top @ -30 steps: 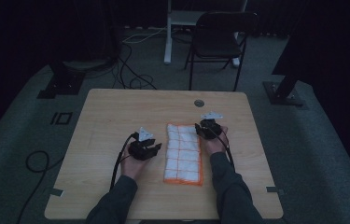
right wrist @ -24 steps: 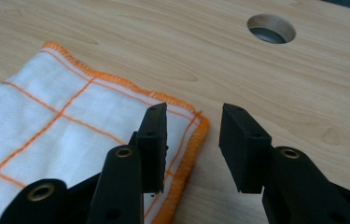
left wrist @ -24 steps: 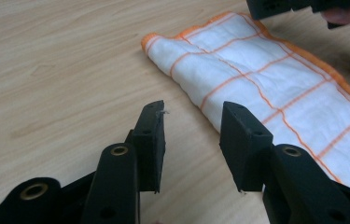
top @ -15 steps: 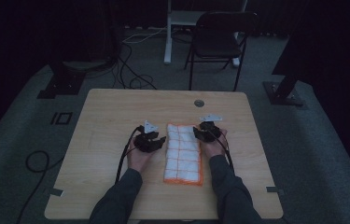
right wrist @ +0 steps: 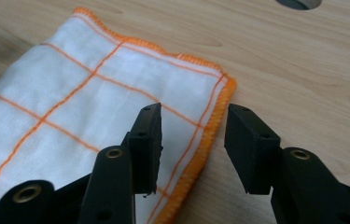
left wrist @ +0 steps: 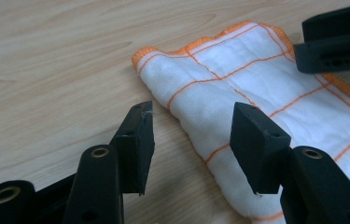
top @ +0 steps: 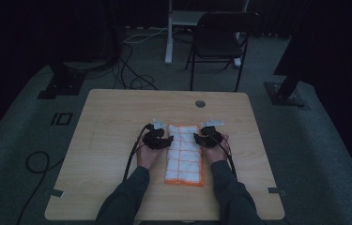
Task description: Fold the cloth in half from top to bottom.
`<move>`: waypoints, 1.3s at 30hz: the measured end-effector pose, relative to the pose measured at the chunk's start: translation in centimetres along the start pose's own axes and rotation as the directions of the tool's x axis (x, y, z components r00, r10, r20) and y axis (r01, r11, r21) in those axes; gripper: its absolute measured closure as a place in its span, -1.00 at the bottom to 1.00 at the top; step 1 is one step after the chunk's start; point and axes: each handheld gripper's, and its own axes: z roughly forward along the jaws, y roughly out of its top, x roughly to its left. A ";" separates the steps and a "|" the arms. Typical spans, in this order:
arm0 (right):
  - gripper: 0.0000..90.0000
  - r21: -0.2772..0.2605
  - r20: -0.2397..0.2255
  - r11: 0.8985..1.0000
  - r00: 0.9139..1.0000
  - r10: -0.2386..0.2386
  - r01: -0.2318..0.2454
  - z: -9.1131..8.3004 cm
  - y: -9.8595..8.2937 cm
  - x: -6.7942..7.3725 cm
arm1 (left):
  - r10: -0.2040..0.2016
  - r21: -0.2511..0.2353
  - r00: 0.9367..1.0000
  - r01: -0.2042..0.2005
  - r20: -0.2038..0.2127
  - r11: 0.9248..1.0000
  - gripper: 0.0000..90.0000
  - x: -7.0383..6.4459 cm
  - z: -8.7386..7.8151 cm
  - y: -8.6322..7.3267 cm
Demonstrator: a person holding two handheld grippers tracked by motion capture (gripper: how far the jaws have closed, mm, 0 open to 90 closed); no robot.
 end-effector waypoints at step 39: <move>0.89 -0.020 -0.024 1.000 0.999 -0.023 0.022 -1.0 0.8 1.0 | 0.009 0.033 1.000 -0.010 0.017 0.999 0.93 0.2 0.0 1.3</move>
